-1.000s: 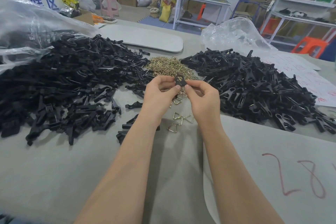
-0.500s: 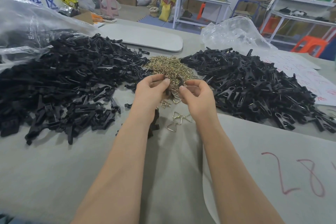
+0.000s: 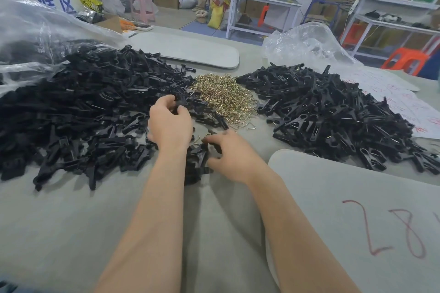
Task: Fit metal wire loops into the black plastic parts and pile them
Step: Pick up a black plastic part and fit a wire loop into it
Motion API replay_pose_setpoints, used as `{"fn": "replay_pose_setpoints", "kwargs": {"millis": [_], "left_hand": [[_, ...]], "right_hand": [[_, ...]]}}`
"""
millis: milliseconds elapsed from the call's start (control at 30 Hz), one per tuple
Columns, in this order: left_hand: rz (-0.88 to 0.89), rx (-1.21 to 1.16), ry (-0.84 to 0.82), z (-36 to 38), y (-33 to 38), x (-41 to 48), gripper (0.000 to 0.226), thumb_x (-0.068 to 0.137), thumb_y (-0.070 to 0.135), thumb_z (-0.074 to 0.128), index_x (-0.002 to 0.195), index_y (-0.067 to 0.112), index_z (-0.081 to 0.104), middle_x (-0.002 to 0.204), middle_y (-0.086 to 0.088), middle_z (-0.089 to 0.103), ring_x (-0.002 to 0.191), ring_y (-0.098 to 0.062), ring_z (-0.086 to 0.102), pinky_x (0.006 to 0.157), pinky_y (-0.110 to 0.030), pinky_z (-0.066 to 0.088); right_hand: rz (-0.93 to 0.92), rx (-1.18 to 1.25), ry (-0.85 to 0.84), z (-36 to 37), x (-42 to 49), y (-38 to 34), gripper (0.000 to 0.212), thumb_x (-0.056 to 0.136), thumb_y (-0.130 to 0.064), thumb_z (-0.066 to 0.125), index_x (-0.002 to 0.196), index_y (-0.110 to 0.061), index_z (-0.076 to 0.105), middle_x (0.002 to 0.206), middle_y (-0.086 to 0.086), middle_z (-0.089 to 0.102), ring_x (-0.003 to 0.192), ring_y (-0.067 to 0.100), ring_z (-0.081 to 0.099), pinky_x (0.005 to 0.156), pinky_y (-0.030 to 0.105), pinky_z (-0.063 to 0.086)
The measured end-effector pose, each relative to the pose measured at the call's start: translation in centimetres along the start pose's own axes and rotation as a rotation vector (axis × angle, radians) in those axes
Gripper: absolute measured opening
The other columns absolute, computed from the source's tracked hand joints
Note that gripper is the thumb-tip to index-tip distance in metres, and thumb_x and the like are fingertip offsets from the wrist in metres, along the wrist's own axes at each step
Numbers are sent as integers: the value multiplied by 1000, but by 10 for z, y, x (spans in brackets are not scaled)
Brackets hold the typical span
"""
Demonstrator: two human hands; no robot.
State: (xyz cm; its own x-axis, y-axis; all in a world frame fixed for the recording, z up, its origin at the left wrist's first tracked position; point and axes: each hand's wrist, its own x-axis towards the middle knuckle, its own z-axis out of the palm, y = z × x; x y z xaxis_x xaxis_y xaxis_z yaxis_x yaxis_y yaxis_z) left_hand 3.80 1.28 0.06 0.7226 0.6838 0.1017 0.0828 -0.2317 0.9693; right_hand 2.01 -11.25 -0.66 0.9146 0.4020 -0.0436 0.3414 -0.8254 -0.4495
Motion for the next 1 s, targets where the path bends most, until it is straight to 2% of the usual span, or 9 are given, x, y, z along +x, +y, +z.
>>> {"fn": "replay_pose_setpoints", "kwargs": {"millis": [67,200,333,467,633,733,833,900,1000], "left_hand": [[-13,63,5,0,2,-1,33,91,21,52,124,24,57,133,1,48,123,-21,43,106,-47,34],[25,-15,-10,0,7,-5,23,91,23,54,113,25,60,131,2,42,123,-22,42,105,-44,36],[39,-105,-33,1,9,-7,13,92,21,53,100,29,57,124,5,41,120,-24,47,99,-41,42],[30,-169,-2,1,10,-7,15,92,20,51,95,33,56,123,7,42,120,-13,43,97,-33,40],[13,-226,5,-1,11,-7,18,90,17,51,89,35,56,125,-5,50,113,-23,53,99,-40,44],[32,-200,29,-5,9,-2,16,90,15,51,98,27,58,117,-2,57,95,-11,53,85,-27,45],[94,14,-32,-12,5,2,14,90,19,51,100,24,61,94,8,60,86,-12,55,71,-23,39],[97,91,-74,-14,5,2,13,90,21,51,97,25,62,93,8,60,87,-14,56,72,-27,41],[73,56,-102,-13,8,1,12,90,22,52,95,26,62,90,9,60,87,-15,57,75,-30,44]], "right_hand": [[-31,-17,-21,2,1,1,52,83,-19,60,134,-24,51,114,10,44,112,30,47,97,36,42],[-59,-29,-19,8,3,0,54,82,-34,68,132,-24,52,113,8,44,114,27,44,94,28,35],[-84,23,93,16,5,-5,43,82,-35,69,122,-22,60,110,7,48,111,26,47,96,35,41],[-142,50,182,20,6,-12,30,85,-29,66,114,-20,66,102,6,51,103,27,51,90,40,45],[-155,71,203,21,7,-10,23,86,-27,66,107,-18,67,101,5,51,102,26,52,89,39,46],[-97,66,195,19,6,-4,37,83,-34,68,118,-22,60,106,1,45,107,24,48,94,39,43],[-41,-1,184,17,7,3,53,81,-46,67,129,-28,53,113,2,45,112,24,41,97,37,37],[-45,-64,163,19,8,2,55,81,-53,64,130,-31,52,113,1,45,112,23,39,97,36,34],[-76,-72,169,23,10,1,43,83,-52,62,121,-32,58,113,-1,47,112,23,40,97,34,32]]}}
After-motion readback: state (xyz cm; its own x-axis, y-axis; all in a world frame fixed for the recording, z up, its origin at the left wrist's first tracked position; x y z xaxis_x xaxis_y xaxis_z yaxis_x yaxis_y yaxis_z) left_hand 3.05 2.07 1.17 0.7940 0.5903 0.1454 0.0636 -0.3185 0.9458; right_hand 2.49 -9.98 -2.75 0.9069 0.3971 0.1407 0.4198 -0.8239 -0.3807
